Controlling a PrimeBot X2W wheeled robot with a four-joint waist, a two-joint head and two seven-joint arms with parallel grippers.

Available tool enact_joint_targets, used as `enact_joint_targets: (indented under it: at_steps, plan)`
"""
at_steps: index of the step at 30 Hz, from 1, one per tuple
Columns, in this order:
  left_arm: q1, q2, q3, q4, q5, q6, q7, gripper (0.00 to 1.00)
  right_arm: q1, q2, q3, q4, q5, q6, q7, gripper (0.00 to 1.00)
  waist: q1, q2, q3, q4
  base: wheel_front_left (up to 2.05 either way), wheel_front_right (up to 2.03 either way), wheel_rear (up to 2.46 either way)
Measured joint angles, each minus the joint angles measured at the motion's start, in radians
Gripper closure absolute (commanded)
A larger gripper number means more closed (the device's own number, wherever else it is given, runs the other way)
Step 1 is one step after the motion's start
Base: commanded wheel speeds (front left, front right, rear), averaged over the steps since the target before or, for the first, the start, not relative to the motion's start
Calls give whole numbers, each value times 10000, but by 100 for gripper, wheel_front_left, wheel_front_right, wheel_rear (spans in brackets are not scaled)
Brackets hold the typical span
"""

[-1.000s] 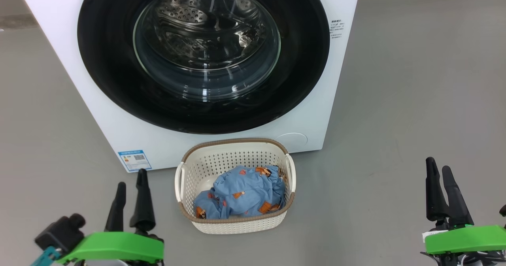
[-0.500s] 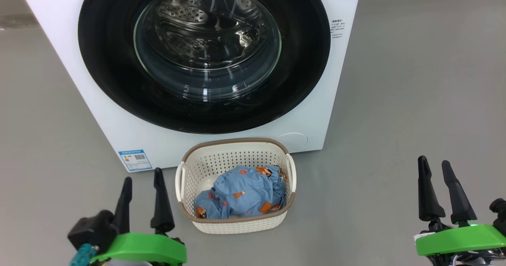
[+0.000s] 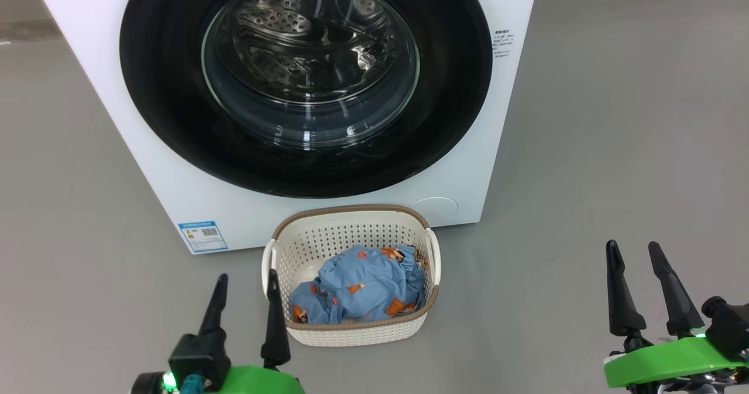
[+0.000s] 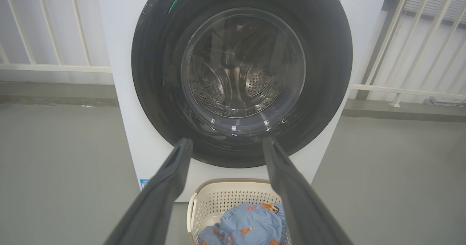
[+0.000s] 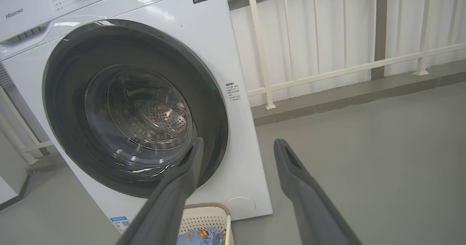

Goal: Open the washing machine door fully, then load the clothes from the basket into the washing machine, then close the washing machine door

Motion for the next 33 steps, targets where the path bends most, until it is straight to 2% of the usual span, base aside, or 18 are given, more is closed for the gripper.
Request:
enact_joint_targets:
  at_steps: [11, 33]
  plan:
    - [-31, 23, -322, 575, 303, 94, -284, 0, 0, -13, -17, 276, -1122, 2, -88, 0, 0, 0, -50, 27, 0, 0, 0]
    - [-81, 27, -322, 803, 163, -6, -322, 0, 0, -17, -2, 506, -1200, 2, -84, 0, 0, 0, -115, -30, 0, 0, 0]
